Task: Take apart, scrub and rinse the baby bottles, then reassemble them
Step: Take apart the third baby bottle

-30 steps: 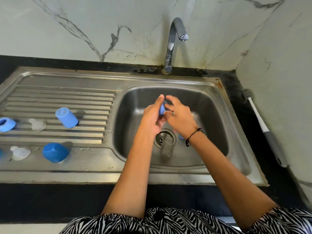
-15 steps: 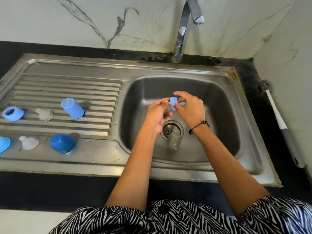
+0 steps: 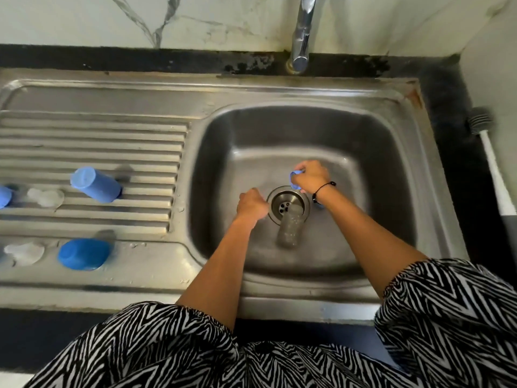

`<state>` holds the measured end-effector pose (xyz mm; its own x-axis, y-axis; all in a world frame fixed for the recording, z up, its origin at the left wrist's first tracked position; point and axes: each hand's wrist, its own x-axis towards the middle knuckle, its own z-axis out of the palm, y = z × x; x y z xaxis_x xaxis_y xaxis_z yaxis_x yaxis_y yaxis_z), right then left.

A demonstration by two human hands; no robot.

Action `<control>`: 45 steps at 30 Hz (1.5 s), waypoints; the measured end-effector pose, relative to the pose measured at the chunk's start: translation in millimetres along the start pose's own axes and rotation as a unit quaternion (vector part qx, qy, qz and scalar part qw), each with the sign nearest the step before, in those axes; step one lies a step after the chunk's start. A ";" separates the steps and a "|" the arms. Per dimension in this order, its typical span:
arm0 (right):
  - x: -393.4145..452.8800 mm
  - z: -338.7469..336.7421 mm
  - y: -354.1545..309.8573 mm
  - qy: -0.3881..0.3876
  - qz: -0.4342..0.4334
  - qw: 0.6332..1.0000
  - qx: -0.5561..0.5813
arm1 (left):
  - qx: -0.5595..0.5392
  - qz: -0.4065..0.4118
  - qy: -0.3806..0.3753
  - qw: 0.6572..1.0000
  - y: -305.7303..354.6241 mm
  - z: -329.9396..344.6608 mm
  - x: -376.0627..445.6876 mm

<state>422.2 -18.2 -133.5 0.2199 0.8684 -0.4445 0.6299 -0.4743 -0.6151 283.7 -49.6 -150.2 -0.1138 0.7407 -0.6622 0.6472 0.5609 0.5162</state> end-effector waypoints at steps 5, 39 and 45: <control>34.1 23.7 7.5 -0.074 -0.029 0.989 -0.127 | 0.107 0.035 -0.009 0.994 -1.2 -0.2 7.4; -128.1 -168.6 84.3 0.300 -0.013 0.938 -0.171 | 0.076 0.419 -0.058 0.903 172.8 75.4 -139.7; -125.5 -202.2 107.3 0.261 0.082 0.928 -0.253 | 0.075 0.419 -0.136 0.894 203.3 112.8 -162.8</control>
<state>612.8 -148.8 -12.0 0.5907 0.8054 -0.0486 0.7965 -0.5916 -0.1244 518.8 -97.9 1.3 0.6332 0.7492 -0.1943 0.5160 -0.2215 0.8274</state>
